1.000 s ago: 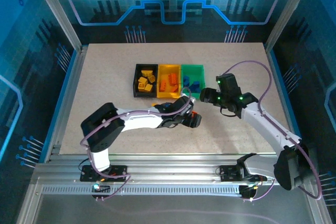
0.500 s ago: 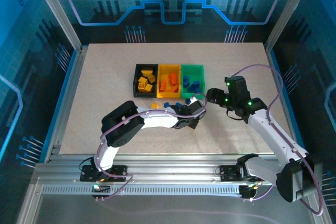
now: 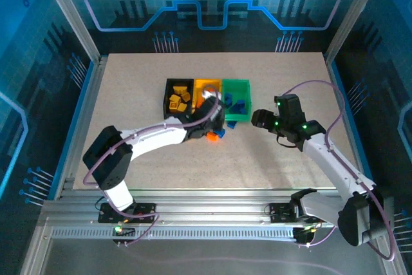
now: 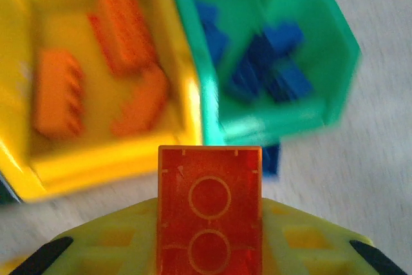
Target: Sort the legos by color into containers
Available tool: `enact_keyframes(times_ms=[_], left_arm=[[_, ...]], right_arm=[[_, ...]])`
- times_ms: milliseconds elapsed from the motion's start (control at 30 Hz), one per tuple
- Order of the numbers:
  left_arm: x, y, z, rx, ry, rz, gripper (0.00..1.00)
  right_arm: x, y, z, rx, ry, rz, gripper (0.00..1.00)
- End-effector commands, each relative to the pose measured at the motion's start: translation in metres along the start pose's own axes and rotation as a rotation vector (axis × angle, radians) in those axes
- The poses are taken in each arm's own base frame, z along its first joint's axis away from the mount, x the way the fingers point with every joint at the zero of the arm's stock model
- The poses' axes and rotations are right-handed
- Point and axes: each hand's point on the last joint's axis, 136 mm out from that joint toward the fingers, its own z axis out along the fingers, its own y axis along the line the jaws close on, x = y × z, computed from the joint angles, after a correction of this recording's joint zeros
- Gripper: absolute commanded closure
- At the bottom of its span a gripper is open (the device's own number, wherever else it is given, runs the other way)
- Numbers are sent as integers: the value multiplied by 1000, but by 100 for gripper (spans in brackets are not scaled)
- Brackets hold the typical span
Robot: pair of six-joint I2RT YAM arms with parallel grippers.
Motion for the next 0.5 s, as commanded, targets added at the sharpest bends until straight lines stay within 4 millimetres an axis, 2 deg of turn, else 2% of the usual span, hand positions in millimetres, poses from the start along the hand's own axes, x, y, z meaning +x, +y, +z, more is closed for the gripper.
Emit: enact_keyframes(times_ms=[0, 100, 233, 333, 367, 467], left_arm=[[-20, 30, 29, -115, 8, -49, 69], [-36, 46, 55, -188, 29, -68, 68], [-50, 60, 77, -248, 49, -94, 67], [-54, 65, 89, -266, 73, -105, 56], [-57, 64, 91, -265, 78, -109, 50], [-63, 59, 85, -233, 76, -126, 34]], right_arm=[[4, -5, 5, 5, 16, 28, 24], [7, -4, 3, 1, 22, 23, 24], [17, -1, 1, -10, 45, 3, 24], [29, 4, 1, -38, 75, -21, 24], [34, 7, 1, -52, 89, -34, 23], [48, 18, 2, -104, 133, -85, 23]])
